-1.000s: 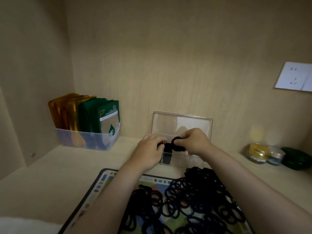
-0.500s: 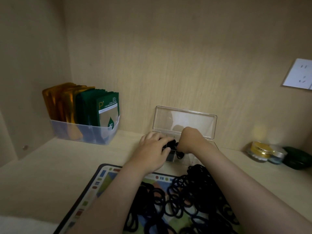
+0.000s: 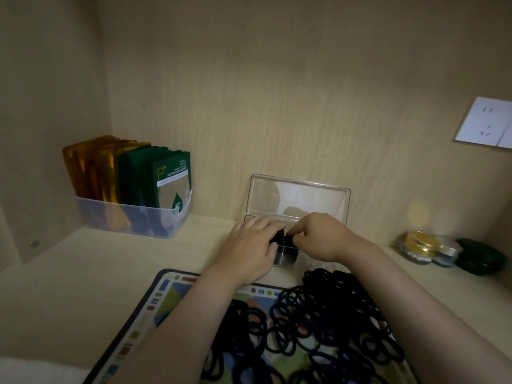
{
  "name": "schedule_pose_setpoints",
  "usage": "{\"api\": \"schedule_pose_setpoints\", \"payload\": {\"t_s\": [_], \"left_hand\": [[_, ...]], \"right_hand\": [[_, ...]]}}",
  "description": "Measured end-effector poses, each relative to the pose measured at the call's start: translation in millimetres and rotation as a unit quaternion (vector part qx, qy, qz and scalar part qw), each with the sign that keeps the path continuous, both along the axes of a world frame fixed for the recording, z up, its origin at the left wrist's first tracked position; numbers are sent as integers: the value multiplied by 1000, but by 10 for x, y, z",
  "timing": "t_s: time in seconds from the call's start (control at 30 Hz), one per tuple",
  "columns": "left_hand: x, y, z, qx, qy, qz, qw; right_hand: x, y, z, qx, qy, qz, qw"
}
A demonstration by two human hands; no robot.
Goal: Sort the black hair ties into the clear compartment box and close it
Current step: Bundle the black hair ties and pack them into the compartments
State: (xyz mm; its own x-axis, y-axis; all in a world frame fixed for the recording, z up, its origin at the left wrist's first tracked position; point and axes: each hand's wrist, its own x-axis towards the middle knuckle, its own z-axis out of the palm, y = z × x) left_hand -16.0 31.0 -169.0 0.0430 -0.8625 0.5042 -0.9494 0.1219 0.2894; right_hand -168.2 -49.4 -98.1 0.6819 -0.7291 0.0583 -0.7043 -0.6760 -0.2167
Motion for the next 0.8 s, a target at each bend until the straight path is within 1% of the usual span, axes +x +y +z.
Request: {"api": "schedule_pose_setpoints", "payload": {"t_s": [0.07, 0.13, 0.2, 0.3, 0.37, 0.43, 0.5, 0.6, 0.63, 0.7, 0.8], "left_hand": [[-16, -6, 28, 11, -21, -15, 1000], [-13, -15, 37, 25, -44, -7, 999], [-5, -19, 41, 22, -64, 9, 998], [-20, -34, 26, 17, -78, 18, 997], [-21, -62, 7, 28, -63, 14, 997], [-12, -73, 6, 37, -30, 6, 999], [-5, -62, 26, 35, 2, 0, 999], [-11, -25, 68, 21, 36, -10, 999], [-12, -22, 74, 17, 31, -11, 999], [-9, -24, 71, 29, -6, 0, 1000], [-9, -40, 52, 66, -49, 18, 996]], "right_hand": [[2, 49, -97, -44, 60, 10, 997], [17, 58, -157, -59, 81, 17, 995], [9, 42, -159, -60, 67, 12, 996], [-31, 23, -142, -58, 1, 4, 998], [-52, 60, -114, -71, -40, 4, 997], [-69, 106, -98, -80, -67, 15, 994], [-80, 125, -117, -93, -46, 38, 994], [-60, 131, -213, -116, 18, 49, 992], [-47, 115, -254, -128, 32, 55, 990], [-30, 103, -284, -138, 50, 62, 987], [-39, 98, -233, -106, 47, 54, 992]]}}
